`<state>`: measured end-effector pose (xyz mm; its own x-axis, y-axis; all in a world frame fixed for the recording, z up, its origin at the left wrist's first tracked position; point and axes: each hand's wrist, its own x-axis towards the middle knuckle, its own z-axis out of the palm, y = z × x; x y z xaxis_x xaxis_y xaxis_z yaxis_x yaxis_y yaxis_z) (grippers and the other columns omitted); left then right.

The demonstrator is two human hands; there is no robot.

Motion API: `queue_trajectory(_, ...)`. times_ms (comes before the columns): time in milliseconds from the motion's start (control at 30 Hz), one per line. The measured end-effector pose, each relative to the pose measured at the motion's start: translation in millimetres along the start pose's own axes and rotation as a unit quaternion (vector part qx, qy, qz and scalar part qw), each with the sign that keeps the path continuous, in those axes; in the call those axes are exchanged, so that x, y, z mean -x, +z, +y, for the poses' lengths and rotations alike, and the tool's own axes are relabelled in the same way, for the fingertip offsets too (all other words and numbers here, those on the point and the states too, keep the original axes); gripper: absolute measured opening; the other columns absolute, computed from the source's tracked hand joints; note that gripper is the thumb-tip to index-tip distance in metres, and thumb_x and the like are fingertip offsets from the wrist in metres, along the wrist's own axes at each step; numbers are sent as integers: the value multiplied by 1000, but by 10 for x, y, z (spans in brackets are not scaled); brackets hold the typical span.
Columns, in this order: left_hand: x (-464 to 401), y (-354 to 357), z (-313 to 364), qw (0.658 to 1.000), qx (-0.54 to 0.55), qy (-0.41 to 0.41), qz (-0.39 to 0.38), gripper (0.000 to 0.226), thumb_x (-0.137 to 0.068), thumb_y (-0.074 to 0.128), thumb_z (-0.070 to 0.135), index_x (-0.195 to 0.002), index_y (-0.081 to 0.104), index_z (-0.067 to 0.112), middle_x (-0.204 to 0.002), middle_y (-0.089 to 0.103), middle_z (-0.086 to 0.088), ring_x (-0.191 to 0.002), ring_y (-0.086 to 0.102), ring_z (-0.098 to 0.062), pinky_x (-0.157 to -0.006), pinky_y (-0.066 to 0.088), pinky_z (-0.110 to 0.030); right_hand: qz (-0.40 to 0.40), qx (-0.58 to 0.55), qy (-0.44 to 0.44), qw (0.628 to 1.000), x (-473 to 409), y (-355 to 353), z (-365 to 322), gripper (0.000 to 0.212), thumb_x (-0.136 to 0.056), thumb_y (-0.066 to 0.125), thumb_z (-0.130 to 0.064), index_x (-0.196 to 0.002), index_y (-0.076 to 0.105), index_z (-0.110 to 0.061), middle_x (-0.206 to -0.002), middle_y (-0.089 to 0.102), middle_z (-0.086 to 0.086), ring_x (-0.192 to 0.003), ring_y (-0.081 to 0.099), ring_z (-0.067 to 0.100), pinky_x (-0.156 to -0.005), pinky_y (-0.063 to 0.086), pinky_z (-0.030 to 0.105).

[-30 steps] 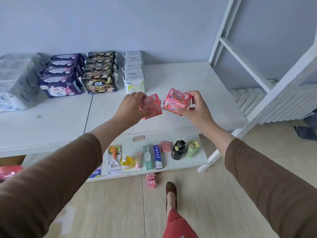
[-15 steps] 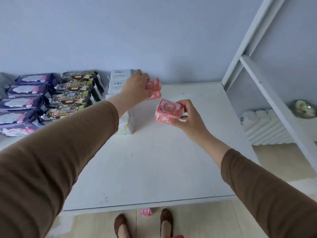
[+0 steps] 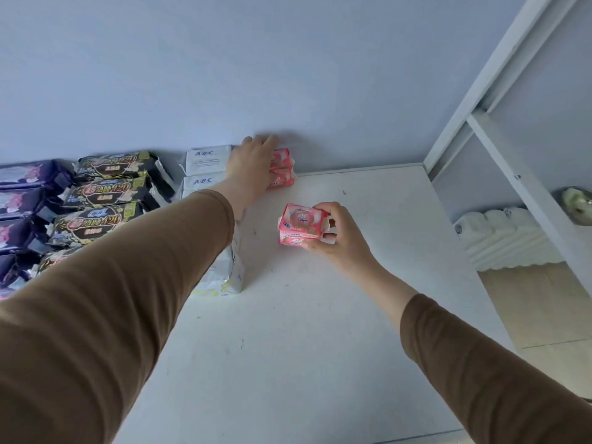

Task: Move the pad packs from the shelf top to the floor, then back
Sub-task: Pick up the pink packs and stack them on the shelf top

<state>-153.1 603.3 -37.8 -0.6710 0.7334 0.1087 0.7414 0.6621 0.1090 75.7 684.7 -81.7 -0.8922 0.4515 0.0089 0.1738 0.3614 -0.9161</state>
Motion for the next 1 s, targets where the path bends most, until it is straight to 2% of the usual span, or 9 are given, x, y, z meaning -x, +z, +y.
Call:
queue_trajectory(167, 15, -42, -52, 999, -31, 8, -23, 43, -84, 67, 23, -125, 55, 17, -124, 51, -10, -114, 46, -31, -92, 41, -43, -18, 6, 3, 1000, -206, 92, -18, 59, -78, 82, -11, -128, 51, -16, -123, 54, 1, -108, 57, 15, -97, 52, 43)
queue_trajectory(300, 202, -222, -122, 1000, 2, 0, 3, 49, -85, 58, 8, -132, 54, 21, -126, 51, -7, -116, 46, -30, -94, 40, -42, -28, 18, 5, 999, -461, 111, -122, 64, -71, 85, -28, -121, 46, -30, -107, 56, -22, -90, 59, -11, -81, 52, 24)
queue_trajectory(367, 369, -349, -160, 1000, 15, -13, 17, 43, -87, 54, 8, -128, 56, 19, -123, 54, -7, -115, 45, -30, -93, 41, -42, -28, 20, 8, 999, -602, 120, -155, 64, -70, 87, -30, -118, 45, -32, -102, 58, -23, -84, 59, -15, -75, 48, 20)
queue_trajectory(467, 672, -482, -210, 1000, 11, -15, 18, 35, -88, 55, 12, -122, 61, 20, -120, 55, -6, -113, 46, -29, -90, 40, -40, -25, 46, -6, 999, -786, 150, -137, 59, -73, 87, -23, -115, 47, -27, -104, 59, -19, -86, 61, -6, -76, 50, 25)
queue_trajectory(600, 1045, -595, -246, 999, 15, -26, 31, 32, -91, 57, 22, -122, 63, 21, -125, 56, -3, -118, 46, -27, -95, 42, -41, -17, 80, -27, 996, -914, 232, -89, 58, -74, 87, -20, -119, 50, -16, -123, 51, 4, -99, 59, 14, -85, 53, 36)
queue_trajectory(700, 1255, -622, -242, 998, 18, -40, 33, 32, -92, 58, 26, -122, 63, 22, -125, 56, -2, -117, 46, -26, -96, 42, -41, 0, 87, -31, 996, -964, 285, -79, 60, -74, 87, -19, -121, 50, -14, -125, 51, 7, -98, 60, 14, -86, 53, 38)
queue_trajectory(833, 1485, -631, -210, 997, 22, -62, 39, 33, -91, 59, 27, -124, 61, 23, -126, 56, -1, -119, 47, -26, -96, 42, -39, 8, 99, -24, 995, -952, 314, -138, 72, -74, 86, -20, -131, 43, -14, -132, 51, 8, -116, 59, 25, -95, 52, 49)
queue_trajectory(933, 1639, -666, -164, 997, 23, -64, 43, 35, -90, 60, 28, -125, 60, 23, -125, 55, -1, -118, 46, -26, -96, 42, -38, 25, 118, -13, 993, -822, 318, -217, 86, -71, 86, -17, -141, 37, -10, -139, 44, 13, -128, 49, 31, -104, 46, 47)
queue_trajectory(1000, 1743, -695, -132, 997, 23, -61, 46, 36, -90, 60, 28, -126, 59, 23, -125, 55, -1, -119, 46, -26, -97, 42, -39, 42, 159, -21, 986, -655, 304, -287, 80, -73, 81, -17, -140, 39, -11, -138, 43, 14, -129, 44, 33, -102, 43, 39)
